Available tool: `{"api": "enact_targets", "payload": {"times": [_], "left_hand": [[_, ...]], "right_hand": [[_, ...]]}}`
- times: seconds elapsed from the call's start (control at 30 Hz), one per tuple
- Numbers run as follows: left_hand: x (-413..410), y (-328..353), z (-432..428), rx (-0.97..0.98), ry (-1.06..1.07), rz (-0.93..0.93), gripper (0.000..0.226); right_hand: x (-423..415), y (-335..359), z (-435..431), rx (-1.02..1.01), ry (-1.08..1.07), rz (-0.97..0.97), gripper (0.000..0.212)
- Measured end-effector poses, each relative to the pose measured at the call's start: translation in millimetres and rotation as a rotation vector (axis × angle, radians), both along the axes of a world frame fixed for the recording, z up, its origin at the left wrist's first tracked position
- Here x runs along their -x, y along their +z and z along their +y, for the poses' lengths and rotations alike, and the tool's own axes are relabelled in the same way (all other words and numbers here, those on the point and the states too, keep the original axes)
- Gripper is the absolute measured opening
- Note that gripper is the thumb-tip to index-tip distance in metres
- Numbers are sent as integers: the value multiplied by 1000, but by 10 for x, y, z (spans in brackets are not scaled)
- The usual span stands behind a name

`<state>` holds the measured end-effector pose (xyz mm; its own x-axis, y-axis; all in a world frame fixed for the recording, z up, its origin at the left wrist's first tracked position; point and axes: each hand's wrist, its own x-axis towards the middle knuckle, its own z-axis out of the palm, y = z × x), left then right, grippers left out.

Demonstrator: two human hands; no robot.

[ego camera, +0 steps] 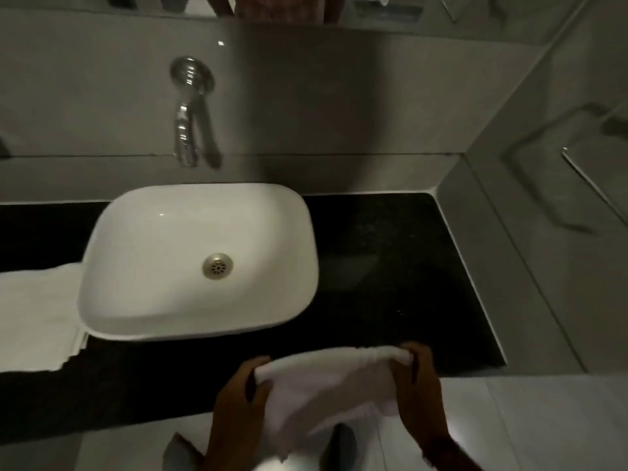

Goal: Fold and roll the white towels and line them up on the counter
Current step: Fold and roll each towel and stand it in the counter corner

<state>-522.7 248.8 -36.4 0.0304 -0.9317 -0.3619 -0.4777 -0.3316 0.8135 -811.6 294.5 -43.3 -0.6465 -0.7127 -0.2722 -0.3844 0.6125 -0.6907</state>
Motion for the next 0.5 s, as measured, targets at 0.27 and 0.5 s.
{"api": "enact_targets", "payload": {"times": [0.27, 0.5], "left_hand": [[1456, -656, -628, 19, -8, -132, 44], [2108, -714, -670, 278, -192, -629, 81]], "right_hand": [[1344, -571, -638, 16, 109, -203, 50], [1529, -677, -822, 1, 329, 360, 49]]}}
